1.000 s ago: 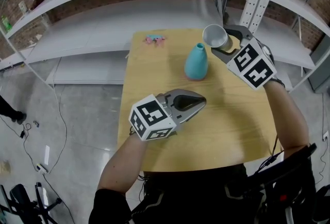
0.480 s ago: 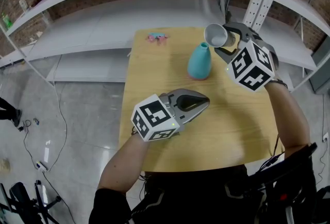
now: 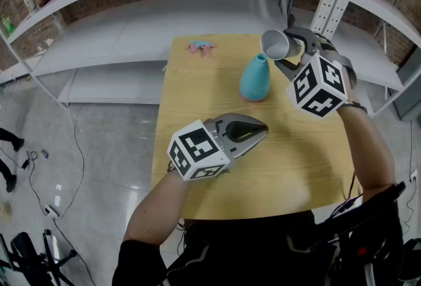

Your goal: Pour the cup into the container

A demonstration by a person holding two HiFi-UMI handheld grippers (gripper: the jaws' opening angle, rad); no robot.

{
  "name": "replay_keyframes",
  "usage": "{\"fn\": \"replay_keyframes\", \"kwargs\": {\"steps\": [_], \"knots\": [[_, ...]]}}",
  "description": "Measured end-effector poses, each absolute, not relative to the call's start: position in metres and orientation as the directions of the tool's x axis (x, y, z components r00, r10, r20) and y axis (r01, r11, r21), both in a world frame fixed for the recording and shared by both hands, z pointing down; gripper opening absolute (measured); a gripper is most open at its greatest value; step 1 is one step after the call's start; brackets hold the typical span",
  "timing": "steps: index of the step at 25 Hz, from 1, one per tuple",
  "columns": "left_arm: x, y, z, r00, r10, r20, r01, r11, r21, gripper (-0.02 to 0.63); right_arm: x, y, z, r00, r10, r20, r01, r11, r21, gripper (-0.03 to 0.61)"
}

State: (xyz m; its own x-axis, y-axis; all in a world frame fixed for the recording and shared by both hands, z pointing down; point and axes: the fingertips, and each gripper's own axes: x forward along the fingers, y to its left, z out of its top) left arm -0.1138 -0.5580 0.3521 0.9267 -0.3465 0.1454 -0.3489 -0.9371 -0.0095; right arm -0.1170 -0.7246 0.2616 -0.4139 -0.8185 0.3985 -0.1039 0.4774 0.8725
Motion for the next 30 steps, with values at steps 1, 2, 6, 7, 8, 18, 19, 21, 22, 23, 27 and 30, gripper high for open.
{"fn": "replay_keyframes", "kwargs": {"steps": [1,2,6,7,8,18,19,21,22,23,27,30], "knots": [[-0.1137,-0.5584,0.3523,0.927,-0.347,0.145,-0.349,-0.937,-0.01,0.002,-0.1175,-0.7248,0.2613,-0.416,-0.818,0.397,-0.103,0.476,0.873,0.284],[-0.1135,-0.5587,0.3524,0.927,-0.346,0.145,-0.349,-0.937,-0.009,0.002,-0.1179,-0.7248,0.2608,-0.418,-0.818,0.395,-0.102,0.474,0.875,0.284],[-0.1136,-0.5583,0.3518,0.927,-0.346,0.146,-0.348,-0.937,-0.009,0.002,-0.1197,-0.723,0.2595,-0.419,-0.818,0.394,-0.086,0.468,0.879,0.284],[-0.1137,-0.5582,0.3515,0.927,-0.346,0.146,-0.348,-0.937,-0.01,0.002,-0.1202,-0.7226,0.2599,-0.418,-0.818,0.395,-0.079,0.466,0.881,0.284],[-0.1138,-0.5581,0.3514,0.927,-0.346,0.146,-0.349,-0.937,-0.01,0.002,-0.1205,-0.7223,0.2605,-0.418,-0.817,0.397,-0.073,0.465,0.882,0.284],[-0.1143,-0.5578,0.3518,0.926,-0.348,0.146,-0.35,-0.937,-0.01,0.002,-0.1213,-0.7208,0.2572,-0.41,-0.833,0.372,-0.043,0.425,0.904,0.284],[-0.1145,-0.5578,0.3519,0.926,-0.349,0.146,-0.352,-0.936,-0.01,0.002,-0.1215,-0.7204,0.2574,-0.41,-0.833,0.372,-0.042,0.424,0.905,0.284],[-0.1147,-0.5576,0.3517,0.925,-0.351,0.146,-0.354,-0.935,-0.01,0.002,-0.122,-0.7196,0.257,-0.411,-0.833,0.372,-0.042,0.424,0.905,0.284],[-0.1147,-0.5575,0.3515,0.925,-0.352,0.146,-0.354,-0.935,-0.01,0.002,-0.1223,-0.7194,0.2566,-0.41,-0.833,0.371,-0.041,0.423,0.905,0.284],[-0.1147,-0.5575,0.3513,0.925,-0.352,0.146,-0.354,-0.935,-0.01,0.002,-0.1226,-0.7193,0.2562,-0.41,-0.834,0.37,-0.038,0.421,0.906,0.284],[-0.1143,-0.5582,0.3514,0.925,-0.351,0.147,-0.353,-0.935,-0.01,0.002,-0.1223,-0.7202,0.2564,-0.406,-0.837,0.368,-0.028,0.413,0.91,0.284],[-0.1142,-0.5581,0.3511,0.925,-0.351,0.147,-0.353,-0.935,-0.01,0.002,-0.1226,-0.7201,0.2559,-0.405,-0.838,0.366,-0.025,0.41,0.912,0.284]]}}
